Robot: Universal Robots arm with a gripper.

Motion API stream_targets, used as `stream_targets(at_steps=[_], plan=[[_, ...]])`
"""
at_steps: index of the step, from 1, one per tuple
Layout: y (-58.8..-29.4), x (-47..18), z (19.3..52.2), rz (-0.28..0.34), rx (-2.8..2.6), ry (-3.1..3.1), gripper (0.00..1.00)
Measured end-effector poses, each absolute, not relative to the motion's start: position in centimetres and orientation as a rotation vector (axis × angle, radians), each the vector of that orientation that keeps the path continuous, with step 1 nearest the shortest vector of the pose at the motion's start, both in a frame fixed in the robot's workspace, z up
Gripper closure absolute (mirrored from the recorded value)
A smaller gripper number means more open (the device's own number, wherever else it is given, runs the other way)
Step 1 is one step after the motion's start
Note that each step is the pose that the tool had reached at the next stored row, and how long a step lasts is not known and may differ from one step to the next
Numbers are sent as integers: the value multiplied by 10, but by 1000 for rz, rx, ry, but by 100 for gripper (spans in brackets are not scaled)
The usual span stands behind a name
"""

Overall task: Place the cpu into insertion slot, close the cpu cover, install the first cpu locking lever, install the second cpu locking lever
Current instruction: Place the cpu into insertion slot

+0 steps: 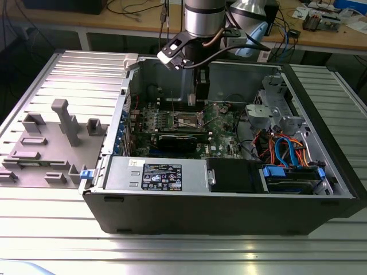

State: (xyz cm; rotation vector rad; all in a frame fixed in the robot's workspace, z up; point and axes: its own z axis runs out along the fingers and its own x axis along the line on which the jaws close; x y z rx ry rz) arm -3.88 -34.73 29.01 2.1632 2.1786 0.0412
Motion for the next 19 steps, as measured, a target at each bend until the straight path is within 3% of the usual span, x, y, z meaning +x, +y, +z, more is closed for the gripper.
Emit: stream_targets(at_steps=[9, 19], plan=[[-347, -39, 286, 42, 2163, 2178, 46], [-340, -48, 257, 42, 2144, 2198, 46]])
